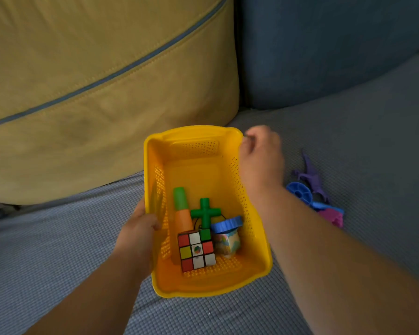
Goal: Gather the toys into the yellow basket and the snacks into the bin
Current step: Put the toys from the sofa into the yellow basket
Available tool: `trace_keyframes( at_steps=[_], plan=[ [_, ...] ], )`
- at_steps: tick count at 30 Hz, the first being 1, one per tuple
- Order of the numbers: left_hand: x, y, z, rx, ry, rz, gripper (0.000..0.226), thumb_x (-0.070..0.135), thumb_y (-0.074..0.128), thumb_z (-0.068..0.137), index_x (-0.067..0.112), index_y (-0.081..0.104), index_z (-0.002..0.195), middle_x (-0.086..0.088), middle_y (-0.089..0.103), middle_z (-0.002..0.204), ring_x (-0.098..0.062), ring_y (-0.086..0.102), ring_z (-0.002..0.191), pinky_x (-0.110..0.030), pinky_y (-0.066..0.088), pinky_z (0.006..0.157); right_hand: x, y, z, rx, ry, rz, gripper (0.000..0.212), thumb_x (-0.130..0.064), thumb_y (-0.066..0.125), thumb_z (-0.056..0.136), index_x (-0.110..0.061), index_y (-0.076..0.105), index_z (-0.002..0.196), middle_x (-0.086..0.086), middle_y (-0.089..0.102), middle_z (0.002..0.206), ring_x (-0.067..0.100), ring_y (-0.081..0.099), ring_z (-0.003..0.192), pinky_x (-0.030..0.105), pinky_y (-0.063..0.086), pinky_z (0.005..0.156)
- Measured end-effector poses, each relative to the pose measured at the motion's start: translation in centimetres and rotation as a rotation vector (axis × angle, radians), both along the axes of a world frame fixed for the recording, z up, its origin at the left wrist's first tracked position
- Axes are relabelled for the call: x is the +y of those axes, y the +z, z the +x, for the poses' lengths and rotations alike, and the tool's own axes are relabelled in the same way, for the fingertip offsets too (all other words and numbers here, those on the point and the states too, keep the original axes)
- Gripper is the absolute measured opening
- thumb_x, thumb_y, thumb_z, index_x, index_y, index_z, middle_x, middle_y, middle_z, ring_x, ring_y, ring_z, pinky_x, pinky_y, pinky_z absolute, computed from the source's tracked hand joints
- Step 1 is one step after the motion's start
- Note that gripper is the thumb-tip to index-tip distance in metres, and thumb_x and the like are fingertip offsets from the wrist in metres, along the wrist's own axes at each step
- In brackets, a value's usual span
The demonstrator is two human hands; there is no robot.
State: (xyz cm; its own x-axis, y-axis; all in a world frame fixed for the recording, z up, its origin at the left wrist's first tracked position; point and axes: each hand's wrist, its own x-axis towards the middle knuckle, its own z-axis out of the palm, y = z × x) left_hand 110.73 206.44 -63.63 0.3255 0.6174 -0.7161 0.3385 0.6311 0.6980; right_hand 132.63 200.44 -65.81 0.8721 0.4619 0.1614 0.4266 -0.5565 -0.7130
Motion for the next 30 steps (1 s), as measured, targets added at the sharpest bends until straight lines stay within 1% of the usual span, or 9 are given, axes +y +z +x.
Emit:
trace_keyframes(
  at_steps=[2, 6, 13, 15, 17, 20, 22, 25, 30],
  plan=[
    [0.0, 0.0, 0.1, 0.004, -0.007, -0.006, 0.056, -0.003, 0.035, 0.085, 0.042, 0.063, 0.104, -0.013, 0.07, 0.102, -0.041, 0.066, 0.093, -0.056, 0.057, 0.072, -1.2, -2.0, 3.0, 0.272, -0.087, -0.187, 0.024, -0.026, 0.045, 0.097, -0.019, 0.05, 0.119, 0.01, 0.059, 0.111, 0.024, 0.06, 0.092, 0.039, 0.052, 0.075],
    [0.3, -0.3, 0.2, 0.022, -0.019, 0.005, 0.056, -0.002, 0.034, 0.085, 0.037, 0.062, 0.113, -0.012, 0.071, 0.097, -0.04, 0.067, 0.089, -0.056, 0.058, 0.071, -2.7, -7.3, 4.8, 0.518, 0.213, -0.889, 0.047, -0.028, 0.05, 0.096, -0.014, 0.039, 0.14, 0.016, 0.049, 0.135, 0.031, 0.054, 0.117, 0.044, 0.047, 0.097],
    [0.5, -0.7, 0.3, 0.035, -0.002, 0.01, 0.056, -0.001, 0.036, 0.082, 0.041, 0.066, 0.104, -0.015, 0.072, 0.1, -0.046, 0.066, 0.097, -0.067, 0.053, 0.079, -2.7, -8.0, 4.1, 0.452, 0.329, -1.097, 0.051, -0.033, 0.051, 0.095, -0.013, 0.041, 0.141, 0.015, 0.041, 0.143, 0.032, 0.044, 0.128, 0.041, 0.042, 0.1],
    [0.3, -0.5, 0.5, 0.019, 0.001, 0.007, 0.056, -0.003, 0.036, 0.082, 0.04, 0.065, 0.103, -0.014, 0.073, 0.099, -0.044, 0.067, 0.095, -0.064, 0.055, 0.078, -3.1, -7.1, 3.7, 0.489, 0.226, -0.948, 0.039, -0.024, 0.048, 0.097, -0.01, 0.046, 0.133, 0.019, 0.048, 0.132, 0.032, 0.051, 0.116, 0.039, 0.047, 0.086],
    [0.0, -0.2, 0.8, 0.004, -0.001, 0.001, 0.058, -0.004, 0.035, 0.083, 0.041, 0.064, 0.105, -0.013, 0.073, 0.097, -0.04, 0.067, 0.091, -0.058, 0.057, 0.074, -3.5, -5.9, 3.2, 0.468, 0.022, -0.581, 0.022, -0.018, 0.043, 0.098, -0.01, 0.05, 0.116, 0.019, 0.053, 0.118, 0.029, 0.056, 0.094, 0.035, 0.042, 0.069],
    [-0.6, 0.3, 1.5, 0.004, -0.013, 0.002, 0.058, -0.005, 0.034, 0.083, 0.04, 0.064, 0.104, -0.015, 0.072, 0.1, -0.041, 0.066, 0.092, -0.059, 0.057, 0.074, -3.6, -2.4, 2.0, 0.118, -0.13, 0.0, 0.004, -0.012, 0.049, 0.095, -0.012, 0.05, 0.099, 0.012, 0.052, 0.106, 0.016, 0.045, 0.08, 0.026, 0.034, 0.07],
    [-1.0, 0.5, 2.1, 0.01, -0.022, 0.002, 0.059, -0.004, 0.034, 0.082, 0.041, 0.065, 0.105, -0.018, 0.07, 0.105, -0.044, 0.065, 0.097, -0.064, 0.054, 0.08, -3.4, 0.0, 0.6, -0.131, -0.02, 0.154, 0.006, -0.011, 0.055, 0.092, -0.012, 0.053, 0.098, 0.005, 0.048, 0.103, 0.01, 0.041, 0.081, 0.014, 0.031, 0.071],
    [-1.8, 0.7, 2.9, 0.039, -0.027, 0.01, 0.062, -0.004, 0.035, 0.083, 0.043, 0.06, 0.116, -0.017, 0.07, 0.104, -0.043, 0.065, 0.097, -0.062, 0.055, 0.08, -3.5, 0.5, -1.5, -0.183, 0.305, -0.127, 0.012, -0.022, 0.051, 0.095, -0.02, 0.051, 0.106, -0.005, 0.043, 0.102, 0.007, 0.046, 0.079, 0.012, 0.033, 0.062],
    [-2.6, 0.9, 3.4, 0.057, -0.044, 0.053, 0.059, -0.002, 0.035, 0.081, 0.046, 0.064, 0.1, -0.021, 0.067, 0.11, -0.045, 0.065, 0.099, -0.066, 0.052, 0.083, -4.1, -0.5, -2.8, 0.101, 0.607, -0.933, 0.031, -0.006, 0.045, 0.093, -0.011, 0.051, 0.123, 0.012, 0.054, 0.112, 0.028, 0.056, 0.102, 0.036, 0.045, 0.076]
  ],
)
